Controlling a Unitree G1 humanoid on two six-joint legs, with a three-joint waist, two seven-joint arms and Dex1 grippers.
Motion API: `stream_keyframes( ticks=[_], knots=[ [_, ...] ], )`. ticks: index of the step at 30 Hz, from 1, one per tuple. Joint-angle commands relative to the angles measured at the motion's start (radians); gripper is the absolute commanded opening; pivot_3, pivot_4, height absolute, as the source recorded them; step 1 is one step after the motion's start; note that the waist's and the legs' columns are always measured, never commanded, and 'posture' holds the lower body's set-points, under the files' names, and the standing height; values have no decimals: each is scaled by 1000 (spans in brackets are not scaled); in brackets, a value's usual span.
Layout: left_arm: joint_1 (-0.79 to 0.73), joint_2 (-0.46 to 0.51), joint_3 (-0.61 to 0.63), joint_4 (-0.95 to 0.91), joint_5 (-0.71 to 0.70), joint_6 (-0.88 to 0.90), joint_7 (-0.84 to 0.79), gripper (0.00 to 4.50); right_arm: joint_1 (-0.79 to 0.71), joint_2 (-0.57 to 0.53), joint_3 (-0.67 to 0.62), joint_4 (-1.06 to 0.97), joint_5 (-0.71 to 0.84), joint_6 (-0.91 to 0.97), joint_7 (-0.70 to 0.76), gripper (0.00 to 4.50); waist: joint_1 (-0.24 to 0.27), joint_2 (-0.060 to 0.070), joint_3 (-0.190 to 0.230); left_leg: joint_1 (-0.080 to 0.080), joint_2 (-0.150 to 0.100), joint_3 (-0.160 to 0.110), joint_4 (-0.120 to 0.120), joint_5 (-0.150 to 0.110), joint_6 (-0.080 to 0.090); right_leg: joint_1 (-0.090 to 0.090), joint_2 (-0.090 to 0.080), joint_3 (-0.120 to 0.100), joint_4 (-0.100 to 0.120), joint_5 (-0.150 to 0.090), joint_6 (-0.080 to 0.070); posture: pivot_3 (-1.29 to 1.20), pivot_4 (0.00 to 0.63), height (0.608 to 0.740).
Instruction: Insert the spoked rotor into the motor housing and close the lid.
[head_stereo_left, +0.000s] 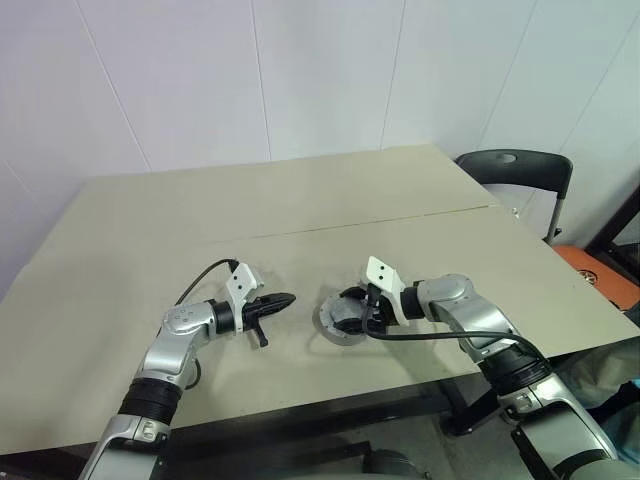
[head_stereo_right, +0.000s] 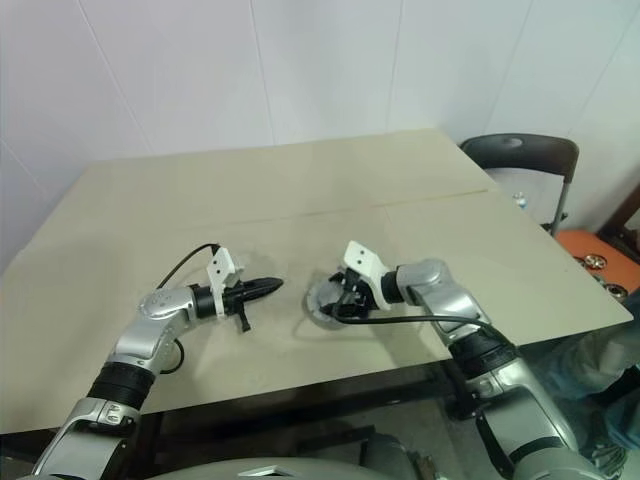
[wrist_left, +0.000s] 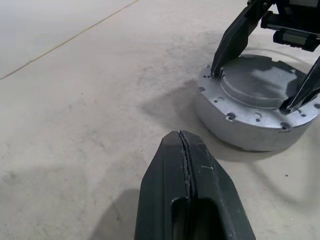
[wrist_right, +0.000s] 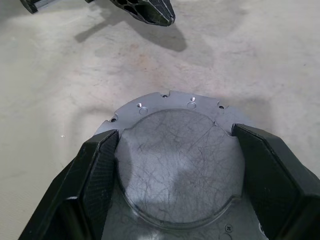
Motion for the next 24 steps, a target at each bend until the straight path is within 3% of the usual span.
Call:
stream_keyframes(
  ticks=[1,6,15,24],
  knots=[
    [-7,5,11,-35,-10,-5,4,0,77,-49,120,109,-105,54,26,3251,0,1,-1,0,0,0,0,0,0,0,0,0,0,0,0,0,0,740],
    [-5,3,11,-46,-11,-1,9,0,68,-75,158,169,-187,-11,-6,3251,0,1,-5,0,0,0,0,0,0,0,0,0,2,0,0,0,0,740],
    [-74,-55,-40,-7,-8,3,-39,0,70,-75,149,175,-163,-6,16,3251,10,2,-9,11,0,-2,0,-1,2,10,-1,-1,1,-6,5,0,0,740],
    [-261,-168,-136,260,66,-91,-116,0,56,-67,146,166,-161,-1,9,3251,11,3,-11,11,0,-2,-1,-1,2,10,-1,-1,0,-5,4,0,0,740]
  ],
)
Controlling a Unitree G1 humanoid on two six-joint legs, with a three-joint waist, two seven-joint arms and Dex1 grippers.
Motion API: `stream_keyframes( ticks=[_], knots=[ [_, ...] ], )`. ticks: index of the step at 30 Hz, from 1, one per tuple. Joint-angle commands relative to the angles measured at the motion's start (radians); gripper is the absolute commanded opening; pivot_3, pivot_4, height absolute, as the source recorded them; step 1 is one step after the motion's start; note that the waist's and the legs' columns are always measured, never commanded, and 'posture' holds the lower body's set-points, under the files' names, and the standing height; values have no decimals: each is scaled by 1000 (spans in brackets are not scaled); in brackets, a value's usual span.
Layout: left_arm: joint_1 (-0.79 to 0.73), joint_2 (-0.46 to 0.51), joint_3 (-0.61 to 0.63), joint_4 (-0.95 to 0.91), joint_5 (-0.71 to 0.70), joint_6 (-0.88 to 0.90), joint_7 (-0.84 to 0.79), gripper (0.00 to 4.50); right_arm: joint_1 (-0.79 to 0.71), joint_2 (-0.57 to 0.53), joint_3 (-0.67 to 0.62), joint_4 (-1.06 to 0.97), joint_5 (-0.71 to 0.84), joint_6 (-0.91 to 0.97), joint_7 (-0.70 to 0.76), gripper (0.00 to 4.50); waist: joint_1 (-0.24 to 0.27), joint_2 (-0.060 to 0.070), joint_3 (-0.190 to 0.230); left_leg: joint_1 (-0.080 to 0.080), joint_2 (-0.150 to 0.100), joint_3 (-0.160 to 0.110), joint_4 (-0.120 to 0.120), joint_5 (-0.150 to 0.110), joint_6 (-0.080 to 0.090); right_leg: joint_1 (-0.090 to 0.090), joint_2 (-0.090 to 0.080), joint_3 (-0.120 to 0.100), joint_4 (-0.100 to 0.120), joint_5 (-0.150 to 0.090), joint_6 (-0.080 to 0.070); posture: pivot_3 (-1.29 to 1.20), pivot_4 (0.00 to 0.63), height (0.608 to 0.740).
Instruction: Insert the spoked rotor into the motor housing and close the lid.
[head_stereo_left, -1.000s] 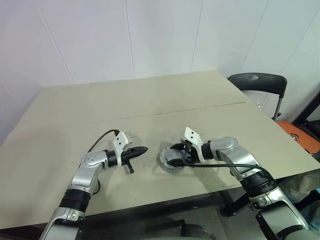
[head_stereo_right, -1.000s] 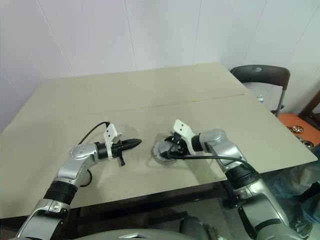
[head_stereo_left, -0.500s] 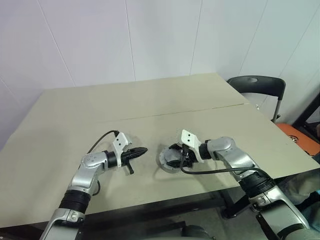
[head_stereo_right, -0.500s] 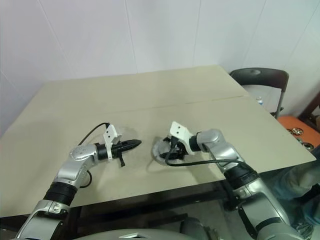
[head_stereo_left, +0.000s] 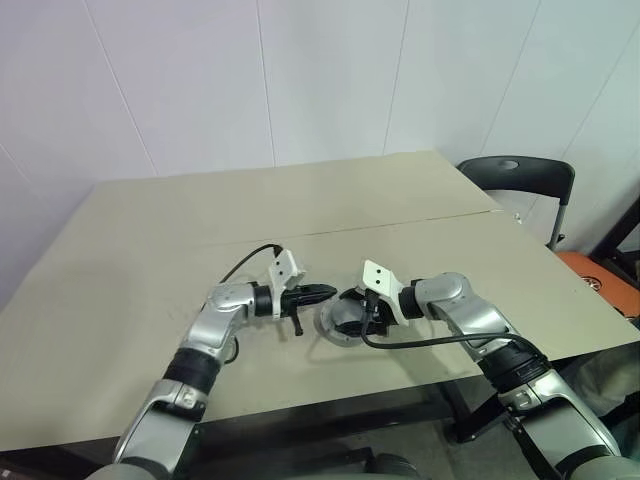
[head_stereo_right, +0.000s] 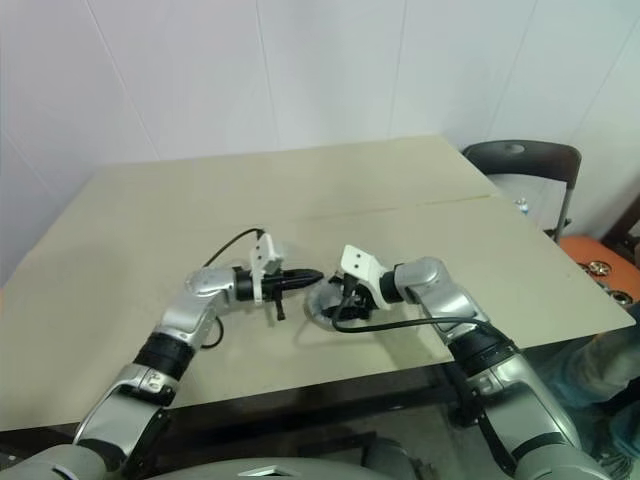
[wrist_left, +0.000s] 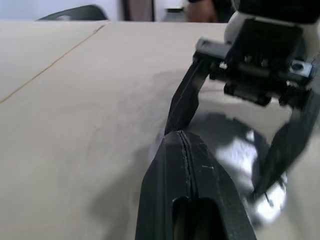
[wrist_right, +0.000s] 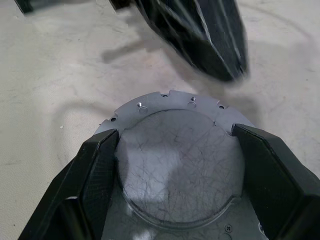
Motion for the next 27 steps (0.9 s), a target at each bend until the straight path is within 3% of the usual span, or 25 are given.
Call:
stream_keyframes(
  ticks=[1,7,11,15,20,27],
  knots=[
    [-55,-11,-43,87,53,-48,-37,0,77,-48,102,129,-124,76,-9,3251,0,0,0,0,0,0,0,0,0,0,0,0,0,0,0,0,0,740],
    [-87,18,-145,199,183,-101,-72,0,80,-49,91,130,-125,72,-28,3251,3,-1,-2,1,0,0,0,0,0,1,0,0,0,-2,3,0,0,740],
    [-99,22,-147,219,204,-112,-59,0,73,-24,35,103,-78,92,-59,3251,4,-2,-4,2,1,-1,0,0,1,2,0,0,0,-2,3,0,0,740],
    [-98,28,-151,219,209,-115,-65,0,64,-32,-22,50,-25,121,-43,4476,6,-2,-4,2,1,-1,0,0,1,2,0,0,1,-2,3,0,0,740],
    [-96,32,-150,223,206,-118,-73,0,57,-82,-63,16,11,148,23,4476,10,-1,-3,1,1,-1,0,0,1,1,0,0,0,-3,4,0,0,740],
    [-95,38,-147,217,201,-121,-83,0,92,-160,-187,-74,196,332,153,4476,11,-6,7,-1,1,-1,-1,0,1,-2,0,-1,0,-3,4,0,0,740]
  ],
)
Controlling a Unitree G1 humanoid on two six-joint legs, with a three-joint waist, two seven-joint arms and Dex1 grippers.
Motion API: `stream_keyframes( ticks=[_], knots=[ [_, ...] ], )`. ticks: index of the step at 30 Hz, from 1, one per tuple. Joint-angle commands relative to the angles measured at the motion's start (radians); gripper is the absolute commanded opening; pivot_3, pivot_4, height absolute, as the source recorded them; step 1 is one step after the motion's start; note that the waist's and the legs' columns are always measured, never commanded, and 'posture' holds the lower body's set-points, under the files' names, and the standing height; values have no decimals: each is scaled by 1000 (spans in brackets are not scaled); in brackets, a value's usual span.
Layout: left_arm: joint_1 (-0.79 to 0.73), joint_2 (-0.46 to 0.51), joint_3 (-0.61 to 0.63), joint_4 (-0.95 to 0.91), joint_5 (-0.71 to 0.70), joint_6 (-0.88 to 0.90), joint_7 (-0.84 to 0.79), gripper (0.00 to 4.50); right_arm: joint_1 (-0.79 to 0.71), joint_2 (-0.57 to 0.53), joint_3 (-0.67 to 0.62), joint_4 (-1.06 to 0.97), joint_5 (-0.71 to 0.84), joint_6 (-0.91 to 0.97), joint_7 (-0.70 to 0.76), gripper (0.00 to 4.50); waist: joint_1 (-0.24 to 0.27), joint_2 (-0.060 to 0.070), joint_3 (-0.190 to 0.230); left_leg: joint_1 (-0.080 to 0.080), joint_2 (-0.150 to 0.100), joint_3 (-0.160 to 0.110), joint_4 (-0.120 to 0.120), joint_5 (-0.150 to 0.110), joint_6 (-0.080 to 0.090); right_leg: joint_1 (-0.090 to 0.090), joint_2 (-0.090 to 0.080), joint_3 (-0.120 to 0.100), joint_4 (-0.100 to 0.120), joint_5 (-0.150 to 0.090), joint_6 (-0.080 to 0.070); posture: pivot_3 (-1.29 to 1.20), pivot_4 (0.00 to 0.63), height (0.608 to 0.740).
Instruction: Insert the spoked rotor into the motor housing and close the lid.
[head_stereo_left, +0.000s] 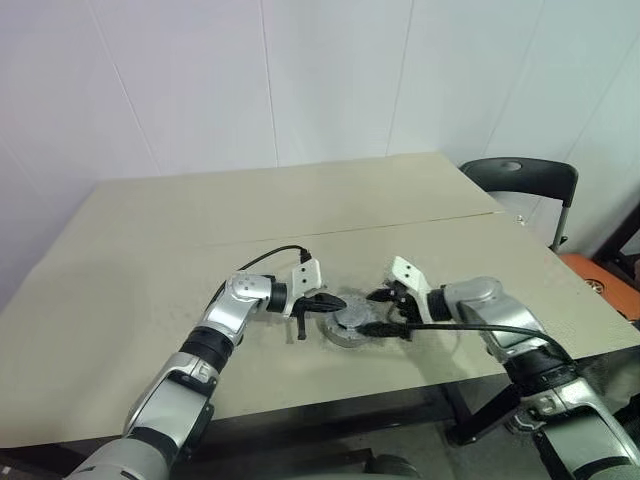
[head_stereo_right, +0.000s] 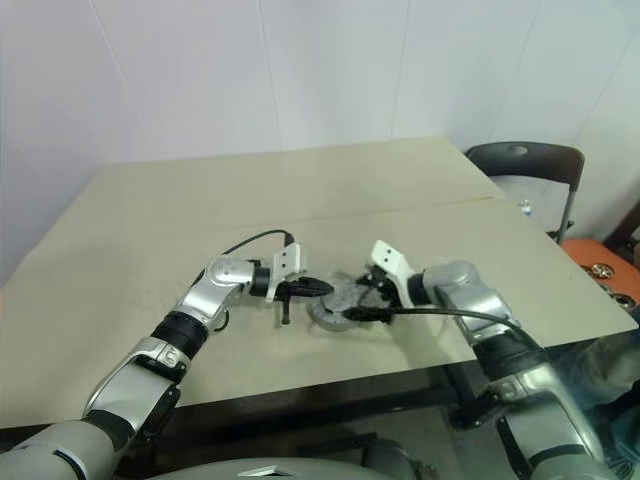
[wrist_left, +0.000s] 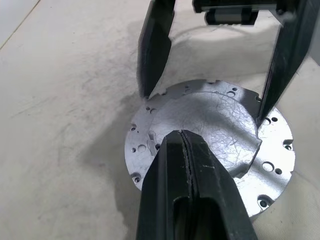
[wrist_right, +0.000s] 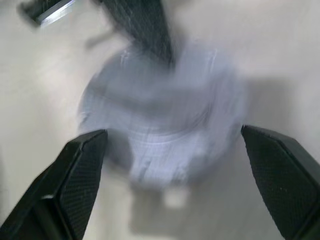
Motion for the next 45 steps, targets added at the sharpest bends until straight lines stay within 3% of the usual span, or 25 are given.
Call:
stream_keyframes(
  ticks=[1,5,8,12,18,22,25,32,39,45],
  knots=[
    [22,22,-30,51,53,19,-11,0,19,-62,-37,-29,61,100,61,4476,-1,0,5,-1,0,0,0,0,0,-1,0,0,0,0,0,0,0,740],
    [15,21,-29,59,52,8,-18,0,15,-101,-38,-14,92,273,41,4476,-1,2,8,-4,0,1,0,0,0,-3,0,0,-1,0,0,0,0,740],
    [10,22,-29,59,50,3,-26,0,-6,-57,-59,-30,149,469,-27,4476,0,1,8,-7,0,0,0,0,0,-6,0,-1,-1,2,-3,0,0,740],
    [6,29,-27,52,48,-1,-38,0,-44,98,-161,-47,214,646,-175,4476,-8,-5,6,-11,1,0,0,0,0,-10,0,-1,0,3,-4,0,0,740],
    [7,45,-30,28,45,7,-59,0,-143,415,-347,-23,250,833,-401,4476,-32,-4,6,-13,1,0,0,1,-3,-13,1,-1,2,4,-5,0,0,740],
    [7,59,-31,26,50,5,-59,0,-220,577,-439,31,277,881,-468,4476,-78,-1,8,-15,3,1,0,2,-7,-18,6,1,3,6,-9,0,0,740],
    [4,64,-29,31,58,2,-56,0,-274,657,-497,104,271,854,-521,3938,-109,2,9,-15,12,2,0,1,-12,-20,13,1,3,7,-14,0,0,740],
    [-2,77,-12,31,63,-2,-51,0,-276,659,-474,142,269,844,-525,1971,-121,12,14,-17,18,2,0,0,-19,-26,23,2,5,9,-23,0,0,740],
    [1,69,5,34,53,-12,-30,0,-258,626,-455,161,266,820,-535,1868,-117,14,14,-17,17,3,0,0,-19,-25,22,2,5,9,-23,0,0,740],
    [-28,11,115,61,-21,-9,65,0,-251,615,-442,180,271,788,-538,1868,-104,16,15,-17,17,3,0,0,-19,-25,22,2,6,9,-23,0,0,740]
  ],
)
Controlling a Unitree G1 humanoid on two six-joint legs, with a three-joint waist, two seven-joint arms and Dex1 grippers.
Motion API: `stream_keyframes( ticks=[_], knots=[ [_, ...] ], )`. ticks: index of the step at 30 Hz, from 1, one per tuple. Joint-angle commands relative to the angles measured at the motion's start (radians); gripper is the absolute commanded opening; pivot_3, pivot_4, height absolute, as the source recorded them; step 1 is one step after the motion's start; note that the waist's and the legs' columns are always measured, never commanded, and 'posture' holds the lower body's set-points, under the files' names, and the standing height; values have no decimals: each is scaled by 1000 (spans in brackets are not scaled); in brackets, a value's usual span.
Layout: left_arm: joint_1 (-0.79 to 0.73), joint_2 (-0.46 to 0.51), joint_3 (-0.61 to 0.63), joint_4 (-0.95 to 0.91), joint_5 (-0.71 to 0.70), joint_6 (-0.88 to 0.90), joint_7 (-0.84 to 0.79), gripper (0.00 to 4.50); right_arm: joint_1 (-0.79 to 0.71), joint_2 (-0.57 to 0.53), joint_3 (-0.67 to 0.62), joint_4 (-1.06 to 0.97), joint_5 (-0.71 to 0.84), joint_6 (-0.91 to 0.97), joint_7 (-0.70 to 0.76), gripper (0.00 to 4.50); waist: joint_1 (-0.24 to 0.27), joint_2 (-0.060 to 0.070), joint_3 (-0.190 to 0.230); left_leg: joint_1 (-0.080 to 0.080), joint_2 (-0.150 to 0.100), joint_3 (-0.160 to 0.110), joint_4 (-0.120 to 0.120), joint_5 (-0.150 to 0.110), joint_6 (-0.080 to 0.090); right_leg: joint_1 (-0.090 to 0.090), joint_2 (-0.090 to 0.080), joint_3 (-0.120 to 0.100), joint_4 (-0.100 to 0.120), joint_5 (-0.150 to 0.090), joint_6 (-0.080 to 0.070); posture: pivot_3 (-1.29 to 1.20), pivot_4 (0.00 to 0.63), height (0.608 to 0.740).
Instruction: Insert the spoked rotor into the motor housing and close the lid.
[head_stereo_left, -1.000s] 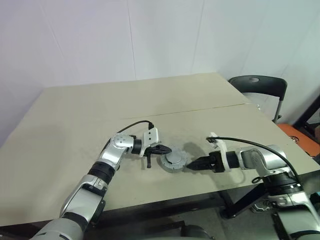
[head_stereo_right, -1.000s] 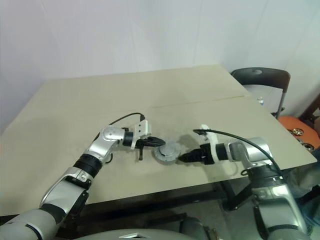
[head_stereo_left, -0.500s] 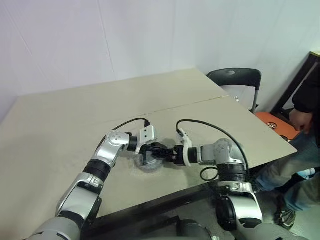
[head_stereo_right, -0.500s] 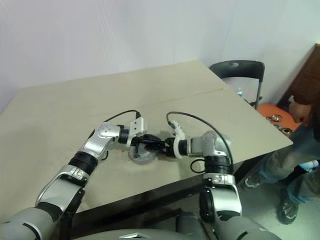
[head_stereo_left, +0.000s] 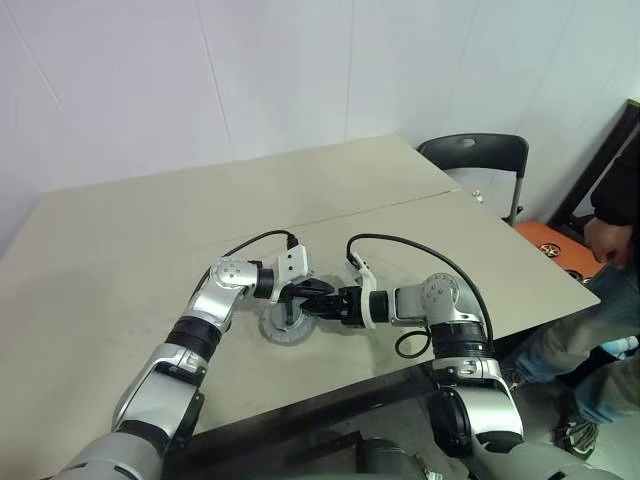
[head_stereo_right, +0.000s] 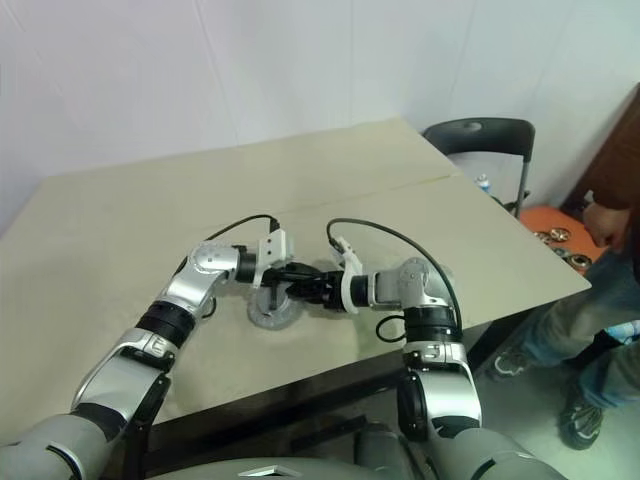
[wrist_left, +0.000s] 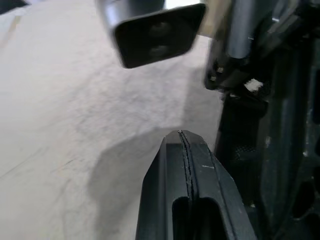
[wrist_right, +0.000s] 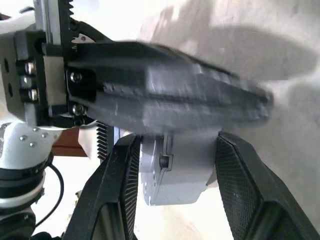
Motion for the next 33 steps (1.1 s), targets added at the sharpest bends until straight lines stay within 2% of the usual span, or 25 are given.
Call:
stream_keyframes(
  ticks=[1,9,12,18,24,29,33],
  knots=[
    [4,-27,39,53,-18,15,54,0,-28,14,32,-13,42,-33,21,1867,2,0,0,0,0,0,0,0,0,0,0,0,0,0,0,0,0,740],
    [1,-23,121,24,-91,73,26,0,-22,4,47,5,51,-58,25,1822,0,0,0,-1,-1,0,0,0,0,-1,0,0,0,0,0,0,0,740],
    [3,6,164,3,-134,117,11,0,-18,0,44,22,59,-65,26,1260,-4,0,1,-7,-1,0,1,0,0,-7,0,0,0,1,-1,0,0,740],
    [47,98,246,-73,-205,198,4,0,-10,-10,46,16,84,-64,26,1187,-6,0,1,-15,0,1,4,2,-3,-21,1,0,2,6,-9,0,0,740],
    [113,138,353,-162,-300,310,59,0,-13,-17,49,23,92,-81,25,1186,-4,-1,1,-15,0,1,3,2,-4,-21,0,-1,2,6,-9,0,0,740],
    [186,140,418,-274,-389,447,115,0,-33,-7,-15,59,118,-121,14,1186,-4,-1,1,-15,0,1,3,2,-4,-21,1,-1,2,6,-9,0,0,740],
    [244,126,444,-357,-458,571,159,0,-75,0,-130,120,155,-174,-23,1186,-2,-1,1,-15,-1,1,4,2,-4,-21,1,-1,2,7,-9,0,0,740]
  ],
)
